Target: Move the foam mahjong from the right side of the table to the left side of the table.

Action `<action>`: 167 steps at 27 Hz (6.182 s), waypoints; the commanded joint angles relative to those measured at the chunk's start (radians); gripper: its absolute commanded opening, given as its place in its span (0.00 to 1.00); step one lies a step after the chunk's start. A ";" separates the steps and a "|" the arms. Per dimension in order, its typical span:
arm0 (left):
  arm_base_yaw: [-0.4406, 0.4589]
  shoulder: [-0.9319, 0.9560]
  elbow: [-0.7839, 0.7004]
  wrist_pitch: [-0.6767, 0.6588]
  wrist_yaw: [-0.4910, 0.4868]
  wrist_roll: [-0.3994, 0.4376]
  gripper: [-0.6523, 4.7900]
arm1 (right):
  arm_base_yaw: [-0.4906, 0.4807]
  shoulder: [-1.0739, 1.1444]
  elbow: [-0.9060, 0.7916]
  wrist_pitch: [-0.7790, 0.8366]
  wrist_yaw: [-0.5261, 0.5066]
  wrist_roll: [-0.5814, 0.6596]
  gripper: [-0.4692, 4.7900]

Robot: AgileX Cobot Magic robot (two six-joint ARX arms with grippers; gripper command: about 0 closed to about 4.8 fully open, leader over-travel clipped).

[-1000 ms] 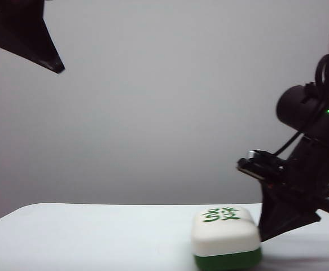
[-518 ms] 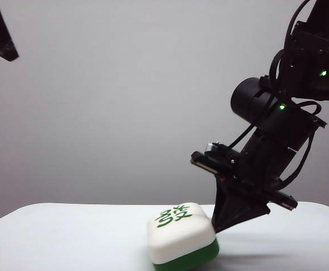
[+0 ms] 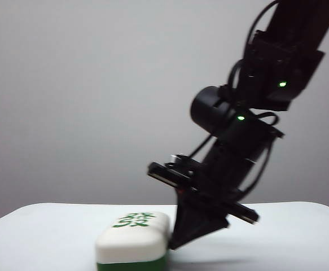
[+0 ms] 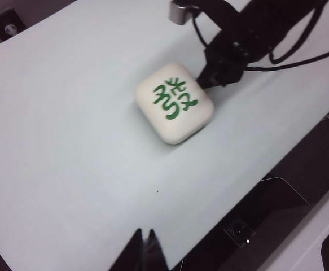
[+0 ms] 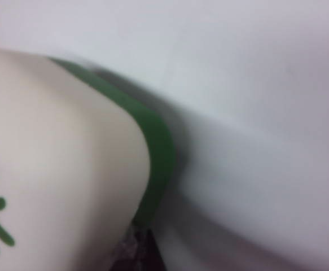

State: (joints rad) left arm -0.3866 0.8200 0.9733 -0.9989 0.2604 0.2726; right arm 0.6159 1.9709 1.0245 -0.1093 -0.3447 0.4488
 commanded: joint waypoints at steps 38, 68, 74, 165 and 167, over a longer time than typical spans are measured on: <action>0.001 -0.191 0.005 -0.240 -0.062 0.005 0.11 | 0.280 0.159 0.379 -0.298 -0.021 -0.032 0.08; 0.000 -0.192 0.005 -0.224 -0.066 0.005 0.11 | 0.286 0.310 0.584 -0.180 -0.060 -0.015 0.08; 0.000 -0.192 0.005 -0.225 -0.065 0.005 0.11 | 0.261 0.349 0.640 -0.197 -0.039 -0.031 0.08; 0.411 -0.584 -0.904 1.194 -0.192 -0.360 0.11 | -0.465 -1.969 -0.976 0.027 0.376 -0.135 0.08; 0.410 -0.584 -0.905 1.186 -0.192 -0.359 0.11 | -0.465 -1.969 -1.014 0.026 0.376 -0.135 0.08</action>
State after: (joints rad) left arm 0.0250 0.2367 0.0696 0.1825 0.0631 -0.0837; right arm 0.1497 0.0025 0.0185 -0.0963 0.0265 0.3130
